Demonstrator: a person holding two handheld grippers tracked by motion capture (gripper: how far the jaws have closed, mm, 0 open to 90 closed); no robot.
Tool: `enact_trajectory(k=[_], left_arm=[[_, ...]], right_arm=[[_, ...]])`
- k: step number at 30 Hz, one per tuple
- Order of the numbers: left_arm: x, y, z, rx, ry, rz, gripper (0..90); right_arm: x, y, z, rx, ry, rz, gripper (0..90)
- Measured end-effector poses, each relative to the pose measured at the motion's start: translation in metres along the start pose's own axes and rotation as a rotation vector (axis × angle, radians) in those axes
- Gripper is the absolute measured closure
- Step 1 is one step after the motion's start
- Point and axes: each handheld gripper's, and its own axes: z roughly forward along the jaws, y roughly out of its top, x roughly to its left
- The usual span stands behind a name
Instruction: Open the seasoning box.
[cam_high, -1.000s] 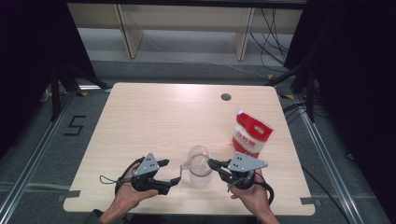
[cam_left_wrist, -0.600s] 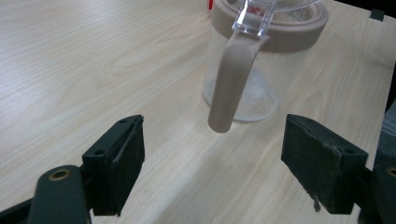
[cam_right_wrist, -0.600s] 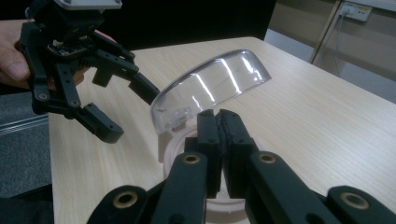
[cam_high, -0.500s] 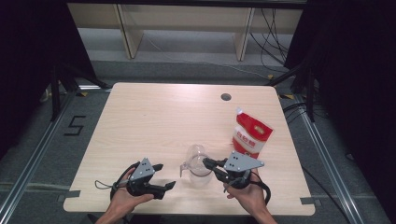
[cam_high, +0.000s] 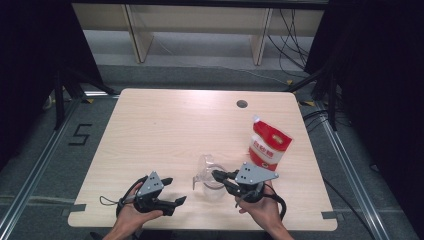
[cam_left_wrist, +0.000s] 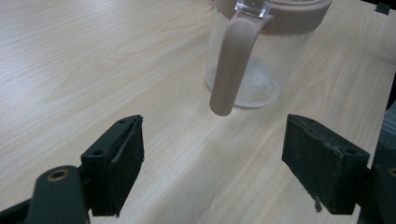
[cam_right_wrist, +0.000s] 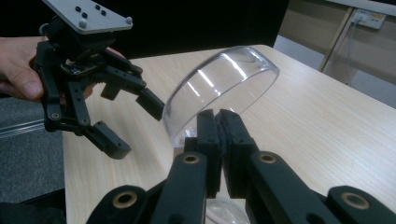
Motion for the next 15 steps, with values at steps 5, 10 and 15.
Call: enact_trajectory(k=[5,10,15], left_arm=[[0.0,0.0,0.0,-0.005,0.007,0.0,20.6],[0.002,0.0,0.0,0.003,0.008,0.011,20.6],[0.002,-0.001,0.002,0.002,0.0,0.012,20.7]], right_arm=[[0.002,0.001,0.003,-0.003,0.004,0.0,87.2],[0.005,0.002,0.008,-0.011,0.013,0.003,87.2],[0.009,0.003,0.011,-0.002,0.021,0.004,86.5]])
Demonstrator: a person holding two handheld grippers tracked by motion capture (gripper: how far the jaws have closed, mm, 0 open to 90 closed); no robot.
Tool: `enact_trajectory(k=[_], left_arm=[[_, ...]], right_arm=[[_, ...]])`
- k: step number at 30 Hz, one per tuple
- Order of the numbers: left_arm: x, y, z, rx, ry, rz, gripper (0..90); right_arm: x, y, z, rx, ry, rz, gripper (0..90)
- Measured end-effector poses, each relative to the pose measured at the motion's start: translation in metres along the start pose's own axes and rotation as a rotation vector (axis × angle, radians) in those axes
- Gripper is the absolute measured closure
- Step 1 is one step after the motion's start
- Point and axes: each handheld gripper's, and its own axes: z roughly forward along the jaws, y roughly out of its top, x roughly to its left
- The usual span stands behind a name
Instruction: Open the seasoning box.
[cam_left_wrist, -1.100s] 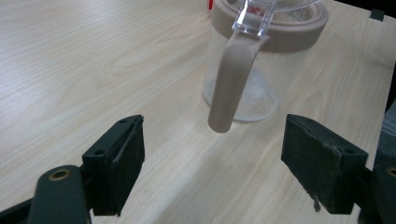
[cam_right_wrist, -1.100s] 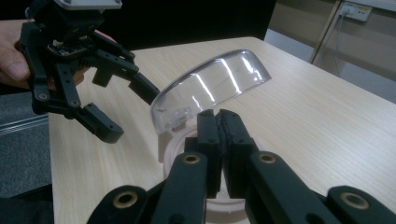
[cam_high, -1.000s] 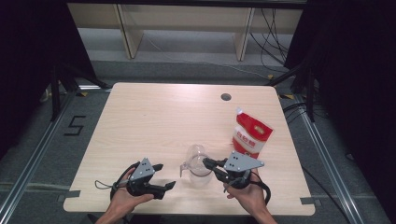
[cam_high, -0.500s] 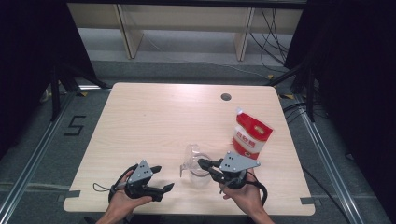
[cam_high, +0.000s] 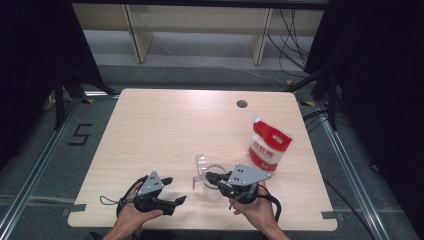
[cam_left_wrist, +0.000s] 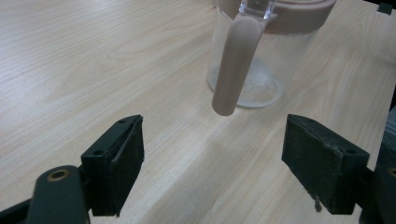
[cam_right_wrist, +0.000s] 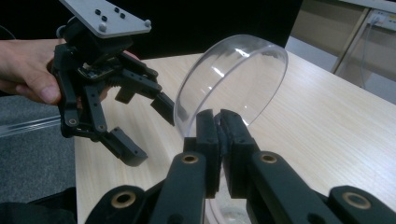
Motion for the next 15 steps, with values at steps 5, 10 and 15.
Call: enact_trajectory(k=[5,10,15], left_arm=[[0.0008,0.0001,-0.0007,0.0,0.004,0.0,20.9],[0.0006,-0.0008,-0.0009,0.007,0.005,-0.021,21.0],[0.0017,-0.0009,-0.0004,0.005,0.006,-0.009,21.0]], right_arm=[[0.0018,-0.0008,0.0027,0.002,0.016,-0.011,86.3],[-0.0013,-0.002,-0.0005,0.01,0.008,-0.016,85.0],[-0.0058,-0.0058,-0.0049,0.01,-0.018,-0.006,82.7]])
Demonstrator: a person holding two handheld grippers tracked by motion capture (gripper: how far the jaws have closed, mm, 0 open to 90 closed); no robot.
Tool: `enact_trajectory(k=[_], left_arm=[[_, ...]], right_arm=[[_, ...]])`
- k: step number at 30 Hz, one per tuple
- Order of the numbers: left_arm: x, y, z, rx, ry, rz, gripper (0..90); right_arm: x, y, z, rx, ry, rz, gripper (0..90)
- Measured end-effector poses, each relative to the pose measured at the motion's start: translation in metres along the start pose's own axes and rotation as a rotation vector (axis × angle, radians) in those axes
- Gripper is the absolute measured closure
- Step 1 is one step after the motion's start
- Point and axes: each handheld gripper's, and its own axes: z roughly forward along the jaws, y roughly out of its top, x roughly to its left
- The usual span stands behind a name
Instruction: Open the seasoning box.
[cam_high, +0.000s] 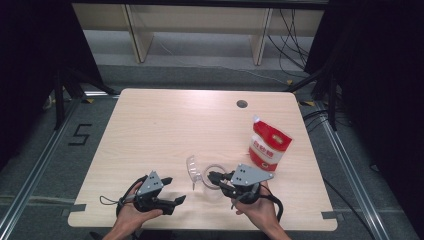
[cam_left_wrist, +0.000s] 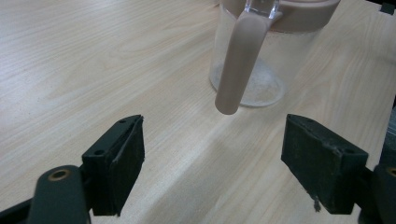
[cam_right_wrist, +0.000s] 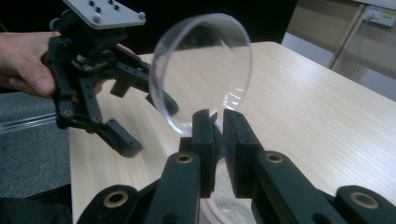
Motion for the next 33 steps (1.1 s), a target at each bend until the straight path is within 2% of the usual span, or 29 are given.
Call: enact_trajectory(k=[1,2,3,4,5,7,9,10,11,12,13,16,20,21,23,25,26,28,29,30,31,33], left_arm=[[0.001,0.0,0.0,0.002,-0.002,0.003,21.0],[0.001,-0.001,0.0,0.002,0.0,-0.007,21.0],[0.001,-0.001,0.001,0.001,-0.002,-0.009,21.0],[0.0,-0.001,0.001,0.008,0.003,-0.027,20.9],[0.002,-0.001,0.001,0.01,-0.001,-0.005,20.2],[0.003,-0.001,0.001,0.004,-0.012,-0.008,19.0],[0.001,0.0,0.0,-0.016,-0.029,-0.035,16.8],[0.001,0.0,0.0,-0.016,-0.029,-0.035,16.4],[0.001,0.001,-0.001,-0.014,-0.027,-0.011,16.4],[0.0,0.001,-0.001,-0.02,-0.033,-0.013,16.2],[-0.001,0.001,0.0,-0.022,-0.037,-0.032,15.9],[-0.001,0.0,0.0,-0.03,-0.06,-0.023,15.1],[0.0,0.001,0.0,-0.033,-0.055,-0.002,15.1],[0.0,0.001,0.0,-0.03,-0.049,0.002,15.1],[0.0,0.001,0.001,-0.03,-0.053,0.0,15.2],[-0.001,0.0,0.001,-0.025,-0.051,-0.015,15.2],[-0.001,0.0,0.002,-0.028,-0.048,-0.012,15.2],[-0.001,0.0,0.002,-0.028,-0.049,-0.012,15.2],[-0.001,0.0,0.002,-0.031,-0.053,0.003,15.2],[0.0,0.0,0.003,-0.03,-0.056,0.008,15.2],[-0.001,0.0,0.003,-0.029,-0.047,-0.006,15.2],[-0.001,0.0,0.003,-0.023,-0.046,0.001,15.2]], right_arm=[[-0.002,-0.001,-0.003,0.011,-0.002,0.005,82.1],[-0.005,-0.003,-0.006,0.005,-0.024,-0.018,80.0],[-0.005,-0.003,-0.006,0.005,-0.024,-0.018,80.0],[-0.005,-0.005,-0.009,0.012,-0.026,-0.002,78.9],[-0.009,-0.008,-0.015,0.008,-0.042,0.007,75.0],[-0.01,-0.009,-0.018,0.007,-0.056,0.015,73.7],[-0.017,-0.014,-0.027,-0.004,-0.092,0.039,70.0],[-0.017,-0.014,-0.027,-0.004,-0.092,0.039,70.0],[-0.019,-0.015,-0.029,-0.001,-0.087,0.04,68.4],[-0.021,-0.017,-0.032,-0.007,-0.111,0.045,65.4],[-0.027,-0.02,-0.039,-0.003,-0.122,0.066,61.6],[-0.032,-0.025,-0.048,-0.009,-0.143,0.09,57.5],[-0.035,-0.032,-0.057,-0.012,-0.165,0.127,54.7],[-0.036,-0.036,-0.062,-0.003,-0.166,0.159,52.0],[-0.038,-0.039,-0.066,-0.005,-0.184,0.175,49.8],[-0.04,-0.041,-0.068,-0.005,-0.179,0.174,48.6],[-0.039,-0.043,-0.07,-0.01,-0.196,0.198,47.0],[-0.043,-0.046,-0.074,-0.006,-0.197,0.187,45.0],[-0.045,-0.049,-0.076,-0.019,-0.241,0.171,43.6],[-0.044,-0.05,-0.078,-0.002,-0.228,0.211,41.7],[-0.044,-0.054,-0.08,0.005,-0.245,0.228,39.2],[-0.046,-0.055,-0.08,0.003,-0.231,0.226,38.3]])
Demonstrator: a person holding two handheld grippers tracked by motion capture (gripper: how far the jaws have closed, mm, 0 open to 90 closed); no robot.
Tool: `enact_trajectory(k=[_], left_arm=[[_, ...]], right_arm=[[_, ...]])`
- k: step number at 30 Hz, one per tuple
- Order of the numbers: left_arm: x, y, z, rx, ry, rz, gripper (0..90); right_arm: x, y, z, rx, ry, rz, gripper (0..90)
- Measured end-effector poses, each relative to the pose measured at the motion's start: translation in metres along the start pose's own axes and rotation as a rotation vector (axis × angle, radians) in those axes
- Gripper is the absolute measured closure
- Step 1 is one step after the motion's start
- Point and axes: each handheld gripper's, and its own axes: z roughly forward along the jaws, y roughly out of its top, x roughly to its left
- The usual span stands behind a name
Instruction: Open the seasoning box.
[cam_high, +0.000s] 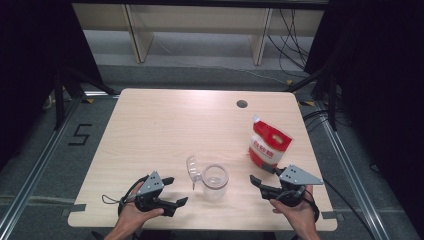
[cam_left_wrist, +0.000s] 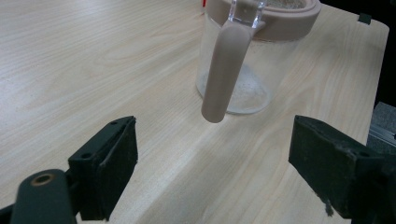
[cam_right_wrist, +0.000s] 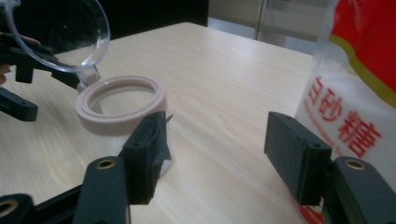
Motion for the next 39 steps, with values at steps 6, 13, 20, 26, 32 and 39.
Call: enact_trajectory(k=[6,13,20,26,32,39], left_arm=[[0.0,0.001,0.0,-0.004,-0.003,0.004,15.2],[0.0,0.001,0.001,-0.013,-0.007,-0.001,15.2],[-0.001,0.002,0.002,-0.015,-0.005,-0.012,15.3],[-0.003,0.003,0.003,-0.014,-0.008,-0.02,15.3],[-0.002,0.003,0.003,-0.015,-0.008,-0.002,15.3],[-0.002,0.003,0.003,-0.012,-0.006,-0.001,15.3]], right_arm=[[-0.007,-0.009,-0.004,0.009,-0.033,0.03,32.6],[-0.018,-0.016,-0.01,0.028,-0.079,0.03,27.3],[-0.023,-0.022,-0.016,0.051,-0.109,0.073,27.1],[-0.036,-0.028,-0.019,0.055,-0.164,0.084,20.3],[-0.042,-0.03,-0.02,0.035,-0.193,0.085,16.8],[-0.045,-0.031,-0.021,0.058,-0.191,0.09,16.1]])
